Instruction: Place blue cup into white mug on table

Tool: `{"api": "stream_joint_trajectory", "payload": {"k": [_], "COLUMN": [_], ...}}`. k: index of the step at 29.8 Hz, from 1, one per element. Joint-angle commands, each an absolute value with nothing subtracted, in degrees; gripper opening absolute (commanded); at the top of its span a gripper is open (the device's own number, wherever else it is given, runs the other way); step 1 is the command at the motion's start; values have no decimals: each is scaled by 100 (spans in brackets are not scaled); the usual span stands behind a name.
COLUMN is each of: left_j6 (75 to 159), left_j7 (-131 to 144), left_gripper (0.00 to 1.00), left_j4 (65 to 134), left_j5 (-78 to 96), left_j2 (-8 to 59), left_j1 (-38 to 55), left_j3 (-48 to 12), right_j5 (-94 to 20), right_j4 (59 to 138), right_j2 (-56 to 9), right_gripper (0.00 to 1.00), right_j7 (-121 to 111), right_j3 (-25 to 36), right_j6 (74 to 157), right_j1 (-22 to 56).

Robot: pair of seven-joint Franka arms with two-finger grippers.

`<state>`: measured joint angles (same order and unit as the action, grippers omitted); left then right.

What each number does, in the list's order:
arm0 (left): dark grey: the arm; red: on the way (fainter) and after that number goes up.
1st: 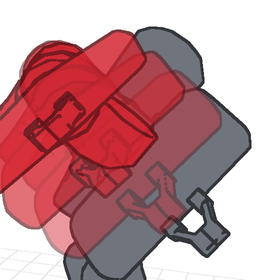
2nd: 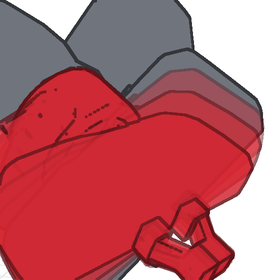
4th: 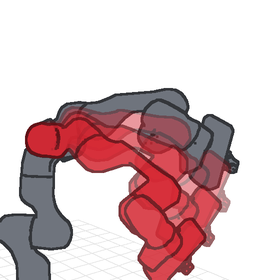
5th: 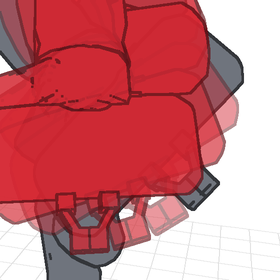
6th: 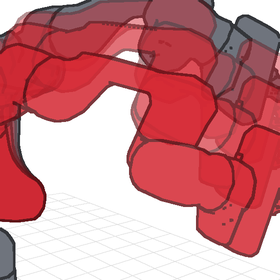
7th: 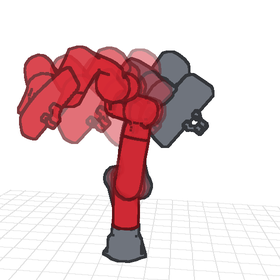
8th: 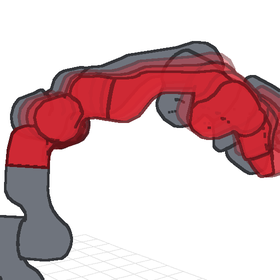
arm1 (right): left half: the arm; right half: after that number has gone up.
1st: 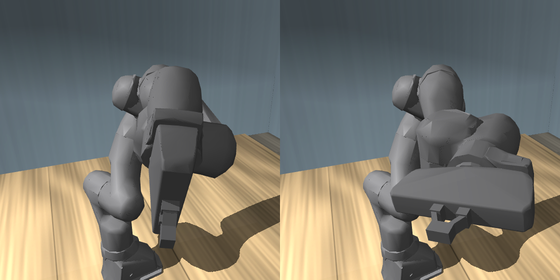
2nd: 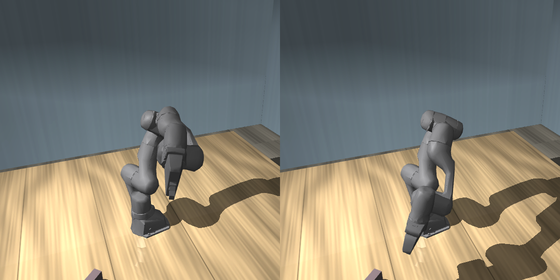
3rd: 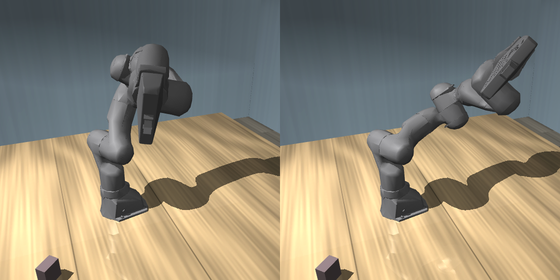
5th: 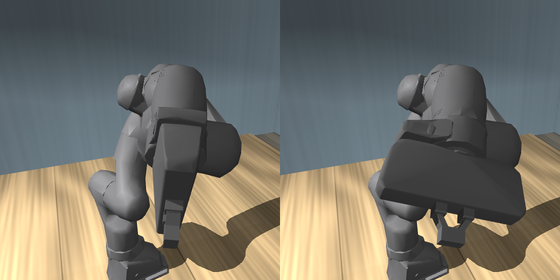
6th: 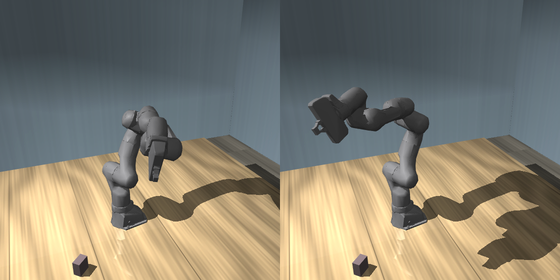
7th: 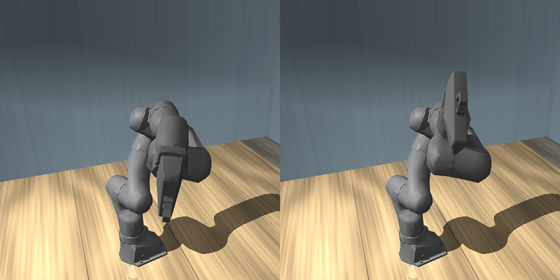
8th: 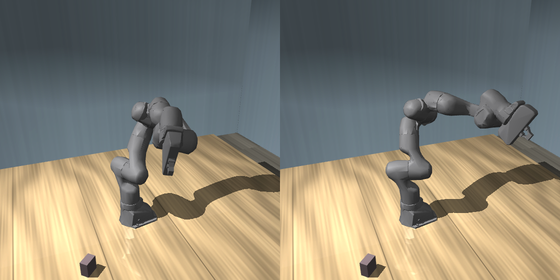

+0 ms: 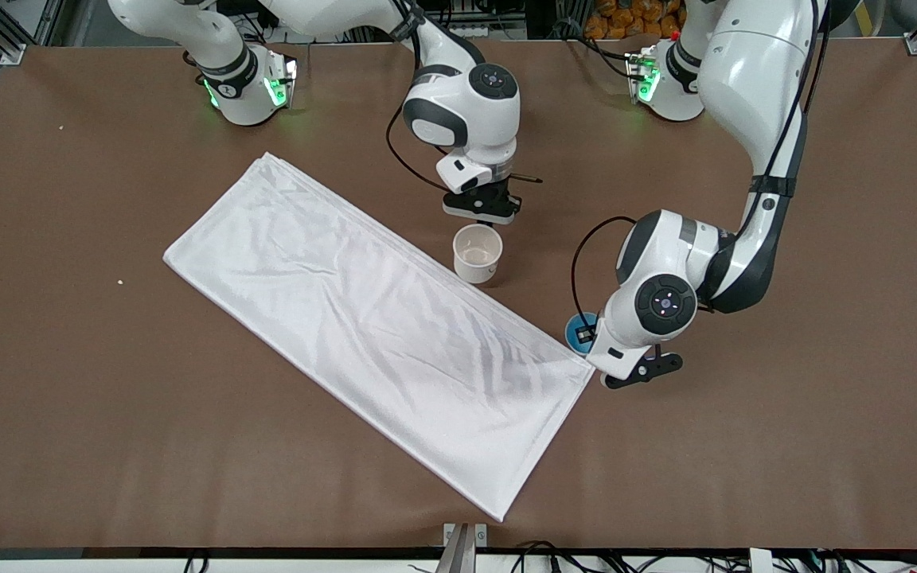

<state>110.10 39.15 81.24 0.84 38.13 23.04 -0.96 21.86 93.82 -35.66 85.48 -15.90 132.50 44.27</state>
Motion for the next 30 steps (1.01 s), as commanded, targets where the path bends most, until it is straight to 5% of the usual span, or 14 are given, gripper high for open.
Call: {"api": "stream_joint_trajectory", "payload": {"k": [1, 14, 17, 26, 27, 29, 30], "left_j6": [10934, 10934, 10934, 10890, 10881, 10846, 10828], "left_j7": [3850, 3858, 3858, 3850, 3850, 3850, 3850], "left_gripper": [0, 0, 0, 0, 0, 0, 0], "left_j4": [8253, 8244, 8244, 8244, 8244, 8244, 8244], "left_j5": [141, 141, 141, 220, 237, 290, 316], "left_j2": [3656, 3647, 3647, 3595, 3586, 3560, 3560], "left_j1": [2320, 2312, 2303, 2259, 2259, 2259, 2259], "left_j3": [-88, -88, -88, -123, -123, -123, -123], "right_j5": [2364, 2566, 2584, 2619, 2619, 2593, 2610], "right_j4": [9149, 9141, 9141, 9123, 9123, 9123, 9123], "right_j2": [-3788, -4017, -4078, -4104, -4104, -4096, -4096], "right_gripper": [0, 0, 12, 13, 20, 61, 61], "right_j7": [8903, 9035, 9061, 9202, 9202, 9220, 9255], "right_j3": [-1573, -1573, -1573, -1573, -1573, -1582, -1582], "right_j6": [13526, 13623, 13702, 13746, 13746, 13737, 13737], "right_j1": [4526, 4579, 4579, 4588, 4588, 4588, 4588]}}
